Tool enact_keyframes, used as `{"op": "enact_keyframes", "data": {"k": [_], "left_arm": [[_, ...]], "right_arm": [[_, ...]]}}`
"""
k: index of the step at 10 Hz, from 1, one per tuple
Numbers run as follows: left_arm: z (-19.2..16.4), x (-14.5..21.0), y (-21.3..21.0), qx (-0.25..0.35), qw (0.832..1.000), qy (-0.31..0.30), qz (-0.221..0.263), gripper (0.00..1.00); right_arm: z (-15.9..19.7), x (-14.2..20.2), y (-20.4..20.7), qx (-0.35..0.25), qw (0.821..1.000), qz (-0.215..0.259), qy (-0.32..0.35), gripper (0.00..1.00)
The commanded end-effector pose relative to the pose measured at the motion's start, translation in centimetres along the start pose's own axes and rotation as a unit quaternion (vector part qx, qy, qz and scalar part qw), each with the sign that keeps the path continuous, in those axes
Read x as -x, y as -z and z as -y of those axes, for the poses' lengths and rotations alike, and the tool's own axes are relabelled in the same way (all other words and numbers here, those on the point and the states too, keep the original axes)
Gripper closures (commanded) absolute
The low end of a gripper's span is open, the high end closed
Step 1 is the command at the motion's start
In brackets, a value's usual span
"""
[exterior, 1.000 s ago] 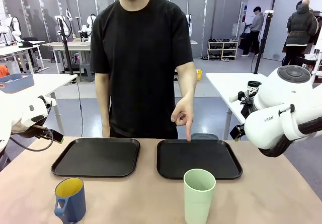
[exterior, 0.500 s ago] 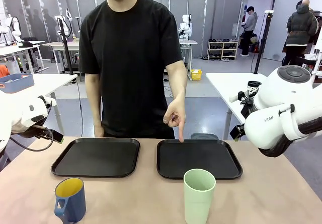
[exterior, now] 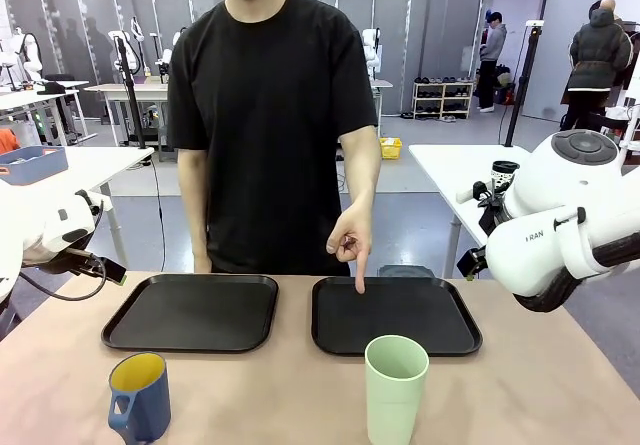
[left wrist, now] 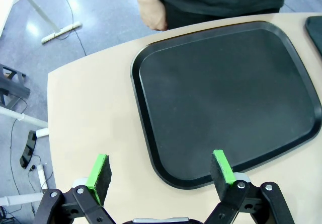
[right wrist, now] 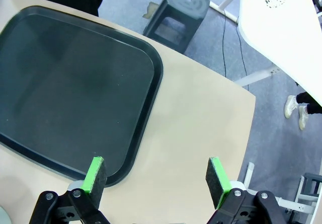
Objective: Sort and store the cups by type.
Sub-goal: Pick up the Reusable plastic cup.
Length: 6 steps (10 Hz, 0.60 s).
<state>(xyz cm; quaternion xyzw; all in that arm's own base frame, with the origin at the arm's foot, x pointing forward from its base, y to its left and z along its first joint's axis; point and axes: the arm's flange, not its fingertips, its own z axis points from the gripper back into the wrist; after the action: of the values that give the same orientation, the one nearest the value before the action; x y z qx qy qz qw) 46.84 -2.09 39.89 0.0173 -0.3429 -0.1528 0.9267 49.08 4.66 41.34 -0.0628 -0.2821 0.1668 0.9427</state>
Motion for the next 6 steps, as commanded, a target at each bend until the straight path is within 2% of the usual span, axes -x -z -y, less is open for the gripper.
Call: {"op": "enact_keyframes", "data": {"k": [1,2,3,4,5,6], "left_arm": [[0.1,-0.1,0.0,-0.001,1.000,-0.001,0.000,0.00],[0.1,-0.1,0.0,-0.001,1.000,-0.001,0.000,0.00],[0.1,-0.1,0.0,-0.001,1.000,-0.001,0.000,0.00],[0.1,-0.1,0.0,-0.001,1.000,-0.001,0.000,0.00],[0.1,-0.1,0.0,-0.001,1.000,-0.001,0.000,0.00],[0.1,-0.1,0.0,-0.001,1.000,-0.001,0.000,0.00]], "right_arm": [[0.0,0.0,0.0,0.000,1.000,0.000,0.000,0.00],[0.1,-0.2,-0.7,0.016,0.998,0.009,-0.067,0.00],[0.4,-0.2,-1.7,0.013,0.987,0.028,-0.159,0.00],[0.6,-0.3,-2.7,-0.008,0.975,0.039,-0.220,0.00],[0.7,-0.4,-3.5,-0.036,0.961,0.051,-0.271,0.00],[0.5,-0.4,-4.2,-0.073,0.936,0.049,-0.342,0.00]]}}
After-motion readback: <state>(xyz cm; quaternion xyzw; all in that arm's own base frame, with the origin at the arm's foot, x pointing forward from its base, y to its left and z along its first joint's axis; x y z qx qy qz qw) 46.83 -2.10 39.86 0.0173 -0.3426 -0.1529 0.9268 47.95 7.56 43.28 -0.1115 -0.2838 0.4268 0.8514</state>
